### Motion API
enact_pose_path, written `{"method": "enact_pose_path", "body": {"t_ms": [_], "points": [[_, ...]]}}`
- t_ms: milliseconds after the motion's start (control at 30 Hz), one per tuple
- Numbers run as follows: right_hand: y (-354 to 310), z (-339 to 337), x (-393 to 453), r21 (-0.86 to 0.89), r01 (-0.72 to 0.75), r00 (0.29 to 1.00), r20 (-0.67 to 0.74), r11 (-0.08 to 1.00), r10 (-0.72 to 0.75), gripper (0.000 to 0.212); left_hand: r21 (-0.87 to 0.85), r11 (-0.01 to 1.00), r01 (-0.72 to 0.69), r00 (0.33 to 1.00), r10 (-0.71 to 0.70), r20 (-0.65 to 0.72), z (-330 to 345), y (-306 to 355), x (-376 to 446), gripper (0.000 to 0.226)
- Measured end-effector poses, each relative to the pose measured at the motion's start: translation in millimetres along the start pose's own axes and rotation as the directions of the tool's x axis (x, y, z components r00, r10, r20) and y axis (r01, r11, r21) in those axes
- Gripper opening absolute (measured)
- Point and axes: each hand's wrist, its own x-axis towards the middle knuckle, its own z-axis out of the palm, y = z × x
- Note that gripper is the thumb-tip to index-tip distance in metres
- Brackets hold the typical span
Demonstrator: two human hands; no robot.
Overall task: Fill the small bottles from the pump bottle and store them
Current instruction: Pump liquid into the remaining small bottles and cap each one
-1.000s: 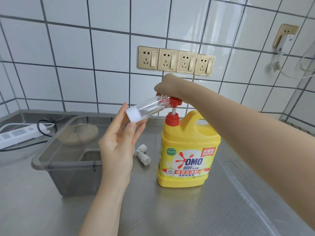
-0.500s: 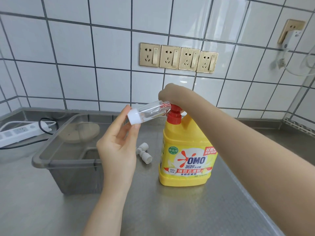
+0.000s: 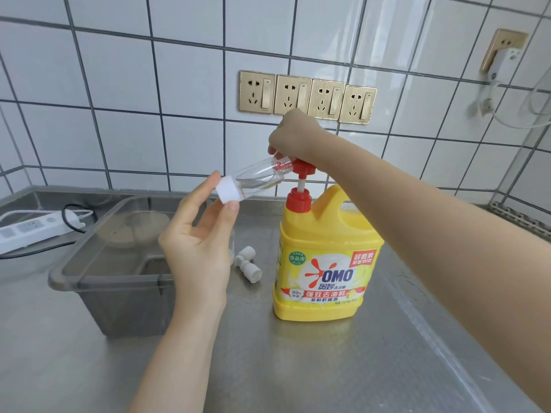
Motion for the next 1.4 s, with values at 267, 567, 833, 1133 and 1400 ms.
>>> {"method": "enact_pose_path", "body": {"t_ms": [267,567,833,1133,1400], "points": [[4.8,0.3,4.4,-0.079,0.019,1.0,0.015,0.997,-0.018,0.013,-0.007,1.0,-0.013,1.0,0.013,-0.01,1.2,1.2,0.5,0.037],[14.1,6.4,1.6,-0.091,-0.061,0.997,0.048,0.994,0.066,0.024,-0.015,0.999,0.044,0.999,-0.044,-0.022,-0.7,-2.3,0.3,0.035],[17.0,22.3,-1.1,-0.141,-0.079,0.995,0.049,0.987,0.087,0.027,0.018,0.996,0.085,0.991,-0.083,-0.105,-2.1,-8.4,-1.8,0.03],[11.7,8.0,-1.4,-0.115,-0.045,0.998,0.039,0.992,0.049,0.026,0.029,0.996,0.09,0.993,-0.087,-0.081,0.7,-3.0,-0.3,0.031],[8.1,0.6,10.9,-0.121,0.0,1.0,0.001,0.993,0.0,0.018,0.006,0.998,0.062,0.998,-0.062,0.023,-3.3,-2.6,0.7,0.036]]}}
